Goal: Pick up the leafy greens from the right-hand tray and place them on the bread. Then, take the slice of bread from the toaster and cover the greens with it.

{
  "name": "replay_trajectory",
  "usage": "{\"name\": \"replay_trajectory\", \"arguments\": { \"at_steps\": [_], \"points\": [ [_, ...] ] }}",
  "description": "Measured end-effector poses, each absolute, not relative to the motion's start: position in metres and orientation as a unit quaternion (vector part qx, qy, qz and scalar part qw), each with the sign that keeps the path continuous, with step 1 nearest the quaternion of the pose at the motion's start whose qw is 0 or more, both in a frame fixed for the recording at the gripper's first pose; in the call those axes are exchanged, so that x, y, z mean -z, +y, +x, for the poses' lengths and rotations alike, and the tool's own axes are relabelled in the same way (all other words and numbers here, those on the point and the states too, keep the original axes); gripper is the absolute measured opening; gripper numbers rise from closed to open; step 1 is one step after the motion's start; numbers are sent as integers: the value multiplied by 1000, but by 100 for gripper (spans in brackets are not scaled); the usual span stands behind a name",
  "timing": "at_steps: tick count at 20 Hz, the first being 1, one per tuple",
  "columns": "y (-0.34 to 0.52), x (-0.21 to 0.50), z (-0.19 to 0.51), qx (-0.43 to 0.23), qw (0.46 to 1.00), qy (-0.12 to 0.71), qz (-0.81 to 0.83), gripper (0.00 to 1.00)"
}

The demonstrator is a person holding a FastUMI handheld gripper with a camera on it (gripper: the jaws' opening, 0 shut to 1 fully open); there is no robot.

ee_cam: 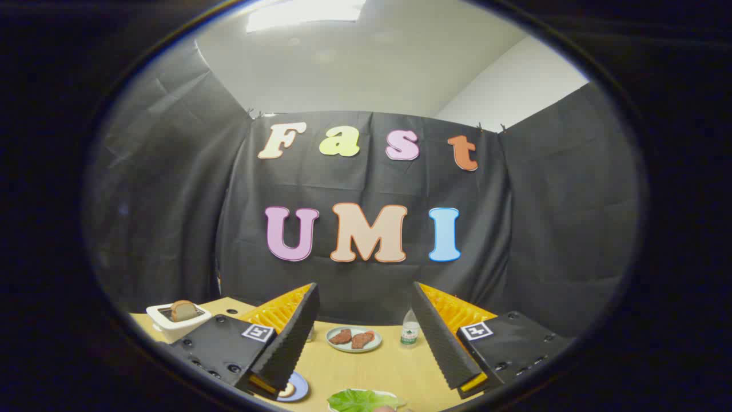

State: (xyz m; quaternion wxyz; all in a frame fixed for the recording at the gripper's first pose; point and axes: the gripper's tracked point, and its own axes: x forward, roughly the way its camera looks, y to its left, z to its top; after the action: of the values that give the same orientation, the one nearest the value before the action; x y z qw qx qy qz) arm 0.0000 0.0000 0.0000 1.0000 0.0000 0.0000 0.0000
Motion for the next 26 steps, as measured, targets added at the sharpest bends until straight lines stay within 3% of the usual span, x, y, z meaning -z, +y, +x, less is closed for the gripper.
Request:
{"name": "replay_trajectory", "arguments": {
  "at_steps": [18,26],
  "points": [
    [-18,3,2,-5,1000,3,-7,100],
    [-8,36,14,-89,994,58,-27,100]
  ]
}}
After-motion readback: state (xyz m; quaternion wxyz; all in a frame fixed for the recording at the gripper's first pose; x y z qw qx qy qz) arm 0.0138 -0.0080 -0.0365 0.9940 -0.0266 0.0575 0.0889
